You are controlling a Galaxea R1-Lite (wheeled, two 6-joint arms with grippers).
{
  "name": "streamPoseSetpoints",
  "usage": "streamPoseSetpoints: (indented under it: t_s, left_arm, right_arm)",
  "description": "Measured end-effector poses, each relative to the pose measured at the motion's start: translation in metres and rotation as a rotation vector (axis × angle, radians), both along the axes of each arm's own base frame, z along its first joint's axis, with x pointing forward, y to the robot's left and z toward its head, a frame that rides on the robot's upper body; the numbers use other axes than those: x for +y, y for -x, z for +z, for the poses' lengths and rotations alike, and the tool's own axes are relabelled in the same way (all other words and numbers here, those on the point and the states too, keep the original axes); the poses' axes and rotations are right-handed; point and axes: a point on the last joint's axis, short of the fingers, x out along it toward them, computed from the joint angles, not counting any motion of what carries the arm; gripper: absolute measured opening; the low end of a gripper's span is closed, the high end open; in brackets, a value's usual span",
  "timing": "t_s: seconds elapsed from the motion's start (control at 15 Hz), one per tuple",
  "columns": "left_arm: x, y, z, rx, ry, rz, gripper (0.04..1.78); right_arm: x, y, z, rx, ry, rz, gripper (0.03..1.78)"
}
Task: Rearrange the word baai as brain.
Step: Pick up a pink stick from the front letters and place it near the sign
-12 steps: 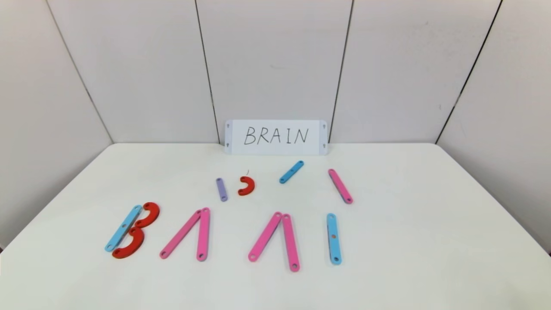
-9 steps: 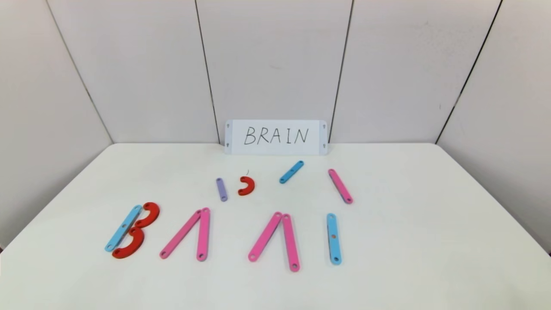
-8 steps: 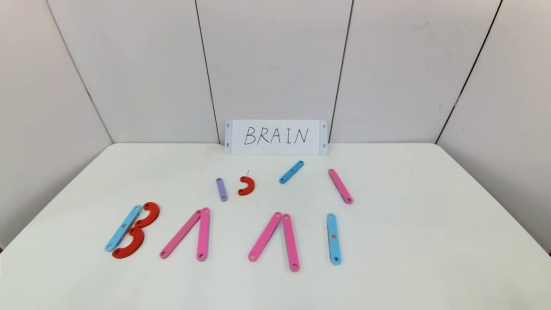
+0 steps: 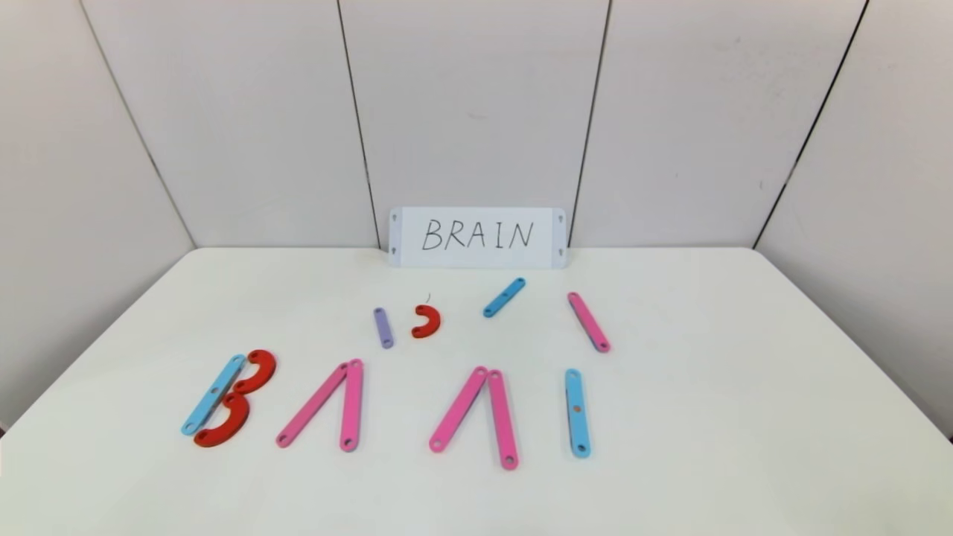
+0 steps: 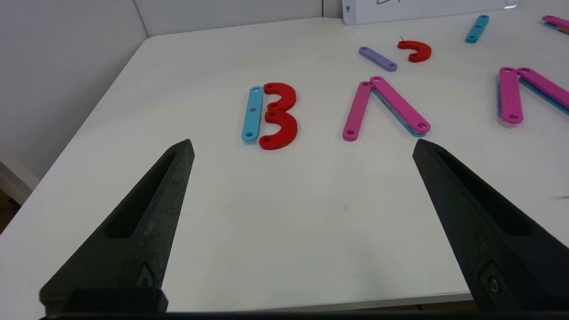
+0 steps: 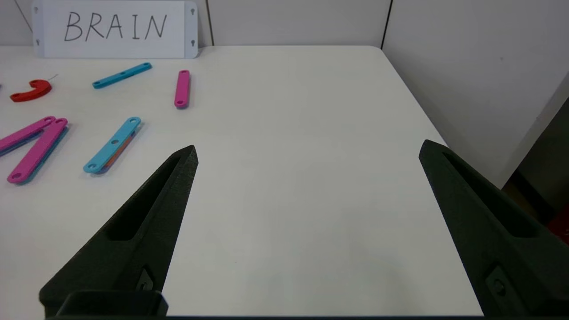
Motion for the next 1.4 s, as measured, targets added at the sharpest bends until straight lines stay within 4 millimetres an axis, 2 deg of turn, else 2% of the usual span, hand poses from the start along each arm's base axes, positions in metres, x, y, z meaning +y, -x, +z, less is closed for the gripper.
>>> streamPoseSetpoints:
  t_s: [0.13,0.27,0.47,0.67,0.93,1.07,1.13,1.27,1.4]
  left_arm:
    - [-0.001,0.008,0.021,-0.030,-0.003,-0.045,1.73]
    - [-0.001,0.010,0.044,-0.031,-0.002,-0.067,1.73]
    - [-0.001,-0.002,0.092,-0.011,0.004,-0.086,1.73]
    - [-0.002,-0.033,0.148,0.001,0.011,-0.101,1.73]
    - [-0.004,-0.099,0.213,0.005,0.065,-0.106,1.73]
    - [-0.005,-0.135,0.226,0.039,0.135,-0.105,1.73]
    - [-0.005,-0.153,0.226,0.073,0.164,-0.101,1.73]
    - [-0.003,-0.179,0.219,0.142,0.184,-0.085,1.73]
    - [-0.001,-0.199,0.209,0.214,0.184,-0.067,1.73]
  right_arm:
    - [0.000,0.005,0.026,0.013,0.000,0.007,1.74]
    - [0.000,0.003,0.054,0.029,0.000,0.008,1.74]
    - [0.000,-0.013,0.108,0.043,-0.001,0.010,1.74]
    - [0.000,-0.042,0.167,0.044,-0.002,0.000,1.74]
    - [-0.001,-0.096,0.230,0.069,-0.003,-0.015,1.74]
    - [-0.002,-0.126,0.250,0.106,-0.003,-0.017,1.74]
    - [-0.002,-0.144,0.259,0.142,-0.004,-0.018,1.74]
    - [-0.002,-0.171,0.266,0.239,-0.006,-0.014,1.74]
    - [-0.002,-0.195,0.264,0.379,-0.006,-0.008,1.74]
